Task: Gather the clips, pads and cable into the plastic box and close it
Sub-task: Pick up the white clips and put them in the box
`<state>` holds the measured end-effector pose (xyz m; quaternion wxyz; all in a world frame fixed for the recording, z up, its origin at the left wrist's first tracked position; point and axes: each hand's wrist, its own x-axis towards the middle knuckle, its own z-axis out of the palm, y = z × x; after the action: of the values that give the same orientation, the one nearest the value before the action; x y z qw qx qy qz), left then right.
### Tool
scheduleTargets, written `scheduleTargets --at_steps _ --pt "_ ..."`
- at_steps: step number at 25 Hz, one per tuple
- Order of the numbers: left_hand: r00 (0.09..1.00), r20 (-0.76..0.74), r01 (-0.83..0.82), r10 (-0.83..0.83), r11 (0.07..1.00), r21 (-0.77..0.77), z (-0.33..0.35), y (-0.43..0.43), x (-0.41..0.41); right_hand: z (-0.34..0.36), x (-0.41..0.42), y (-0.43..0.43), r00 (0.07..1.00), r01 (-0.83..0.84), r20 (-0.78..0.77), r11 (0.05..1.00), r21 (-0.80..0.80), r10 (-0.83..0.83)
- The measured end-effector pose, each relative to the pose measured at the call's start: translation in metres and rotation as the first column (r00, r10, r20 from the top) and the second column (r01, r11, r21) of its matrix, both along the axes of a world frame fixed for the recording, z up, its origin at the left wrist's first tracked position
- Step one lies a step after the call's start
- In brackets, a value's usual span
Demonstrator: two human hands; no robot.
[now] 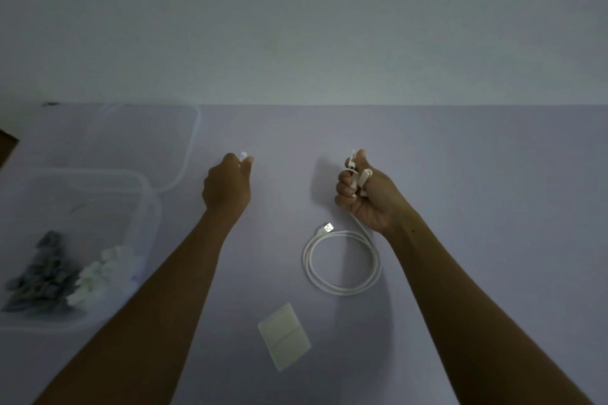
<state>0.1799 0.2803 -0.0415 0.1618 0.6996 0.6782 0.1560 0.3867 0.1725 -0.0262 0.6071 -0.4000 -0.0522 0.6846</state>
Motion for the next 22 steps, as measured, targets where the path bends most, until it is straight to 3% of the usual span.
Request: scheduleTargets --at_steps 5,10,14,17,22 --pt "0.959 -0.265 0.109 -0.099 0.994 0.022 0.0 0.04 -0.016 0.003 -0.021 0.024 0.99 -0.034 0.133 0.998 -0.052 0.04" --pt "0.887 -0.379 0.262 -0.263 0.963 -0.055 -0.004 0.058 -0.007 -0.001 -0.032 0.039 0.993 -0.058 0.105 0.998 -0.039 0.062" --pt "0.875 -0.369 0.304 -0.314 0.949 -0.086 -0.009 0.054 -0.001 -0.003 -0.038 0.045 0.998 -0.039 0.041 0.999 -0.001 0.039" --pt "0.89 -0.323 0.311 -0.323 0.946 -0.089 -0.012 0.048 -0.002 -0.002 -0.044 0.045 0.997 0.076 -0.027 0.997 0.017 -0.076" --pt "0.958 -0.144 0.229 -0.247 0.964 -0.132 -0.009 0.036 -0.002 0.003 -0.049 0.041 0.979 0.205 0.002 0.979 0.004 -0.205"
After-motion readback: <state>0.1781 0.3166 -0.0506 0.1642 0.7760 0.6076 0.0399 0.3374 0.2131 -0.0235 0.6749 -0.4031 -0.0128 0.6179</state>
